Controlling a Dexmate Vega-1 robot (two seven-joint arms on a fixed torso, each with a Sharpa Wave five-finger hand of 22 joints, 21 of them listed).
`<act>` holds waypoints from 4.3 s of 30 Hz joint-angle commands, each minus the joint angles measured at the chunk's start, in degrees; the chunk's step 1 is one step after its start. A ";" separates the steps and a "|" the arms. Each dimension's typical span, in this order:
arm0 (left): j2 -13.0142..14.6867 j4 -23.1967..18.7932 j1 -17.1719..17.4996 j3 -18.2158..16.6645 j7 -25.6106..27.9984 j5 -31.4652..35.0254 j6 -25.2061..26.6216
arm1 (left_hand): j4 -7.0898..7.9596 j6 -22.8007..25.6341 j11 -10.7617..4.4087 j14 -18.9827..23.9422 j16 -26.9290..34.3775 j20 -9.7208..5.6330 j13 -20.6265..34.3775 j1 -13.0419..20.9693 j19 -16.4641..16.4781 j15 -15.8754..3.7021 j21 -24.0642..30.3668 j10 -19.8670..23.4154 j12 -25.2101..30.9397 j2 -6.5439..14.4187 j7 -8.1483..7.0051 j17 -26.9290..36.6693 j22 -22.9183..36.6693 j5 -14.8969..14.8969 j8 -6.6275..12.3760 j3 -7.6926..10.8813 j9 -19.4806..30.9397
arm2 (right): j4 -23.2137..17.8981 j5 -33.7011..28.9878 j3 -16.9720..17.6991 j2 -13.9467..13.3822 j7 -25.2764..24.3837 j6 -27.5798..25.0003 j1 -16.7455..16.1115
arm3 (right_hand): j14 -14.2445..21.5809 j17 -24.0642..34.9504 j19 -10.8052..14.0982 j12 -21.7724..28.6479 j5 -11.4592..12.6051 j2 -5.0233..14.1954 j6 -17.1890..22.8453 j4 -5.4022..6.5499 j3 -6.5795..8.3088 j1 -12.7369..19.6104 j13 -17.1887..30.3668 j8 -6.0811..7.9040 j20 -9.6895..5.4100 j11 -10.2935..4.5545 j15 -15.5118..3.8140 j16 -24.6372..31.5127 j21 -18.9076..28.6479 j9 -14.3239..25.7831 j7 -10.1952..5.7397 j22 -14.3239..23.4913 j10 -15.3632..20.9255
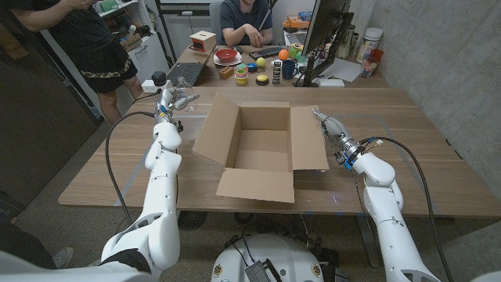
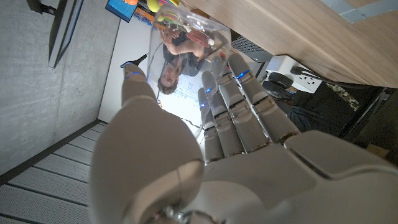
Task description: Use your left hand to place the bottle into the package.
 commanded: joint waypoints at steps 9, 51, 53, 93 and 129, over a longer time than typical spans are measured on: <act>-3.36 -8.34 2.54 -0.05 -7.78 -1.76 -6.59 | -0.15 6.40 -5.85 0.53 0.36 -0.67 0.15 7.97 -0.13 -3.17 -0.34 5.56 -0.10 7.25 -2.19 0.10 0.15 -0.19 -0.29 0.17 0.25 | -1.20 -0.98 0.15 -0.28 -1.20 0.39 -0.92 | -0.30 0.09 0.12 0.30 0.32 -0.68 -0.22 -0.54 -0.10 0.08 0.14 0.21 -0.08 0.22 -0.02 0.00 -0.36 0.29 -0.30 0.34 0.30; -8.54 -21.11 6.41 -1.14 -24.99 -8.34 -16.47 | 0.17 7.05 -5.84 0.62 0.35 -1.45 0.21 8.88 -0.05 -3.25 -0.95 5.80 -0.10 7.78 -2.26 0.09 0.20 -0.77 -1.29 0.27 0.37 | -3.64 -1.83 0.04 -0.29 -2.65 0.24 -3.53 | -0.43 0.10 0.24 0.42 0.33 -0.65 -0.19 -0.76 -0.25 -0.14 0.15 0.38 -0.65 0.44 -0.12 0.01 -1.41 0.30 -0.29 0.38 0.32; -8.81 -21.95 6.56 -1.43 -24.38 -7.87 -16.96 | 0.22 7.08 -5.84 0.64 0.36 -1.48 0.21 8.89 -0.04 -3.25 -0.98 5.86 -0.09 7.83 -2.27 0.09 0.20 -0.79 -1.36 0.26 0.37 | -3.87 -1.99 -0.01 -0.18 -2.85 0.12 -3.69 | -0.43 0.10 0.31 0.45 0.33 -0.64 -0.20 -0.77 -0.25 -0.15 0.15 0.38 -0.73 0.43 -0.10 0.01 -1.43 0.29 -0.27 0.39 0.37; -13.21 -27.06 2.89 2.32 -44.43 -17.20 -10.50 | 0.50 7.07 -5.82 0.41 0.29 -2.26 0.22 9.53 0.30 -3.32 -1.35 5.41 -0.21 8.41 -2.37 0.10 0.26 -1.04 -2.49 0.29 0.50 | -8.20 -2.34 0.16 -0.38 -3.41 -1.01 -7.93 | -0.40 0.10 0.75 0.49 0.35 -0.53 -0.10 -0.93 -0.35 -0.33 0.15 0.47 -0.98 0.33 -0.20 0.05 -2.19 0.30 -0.16 0.42 0.32; -16.67 -29.32 0.64 8.50 -47.55 -15.40 -6.33 | 0.71 7.67 -5.85 0.77 0.31 -2.51 0.23 9.79 0.72 -3.32 -1.52 5.86 -0.06 8.61 -2.08 0.07 0.26 -1.19 -3.10 0.13 0.57 | -7.86 -1.06 0.87 -0.74 -2.96 0.11 -8.66 | -0.36 0.11 1.07 0.53 0.36 -0.46 0.00 -0.97 -0.49 -0.60 0.15 0.51 -1.03 0.49 -0.48 0.07 -2.80 0.29 0.12 0.44 0.31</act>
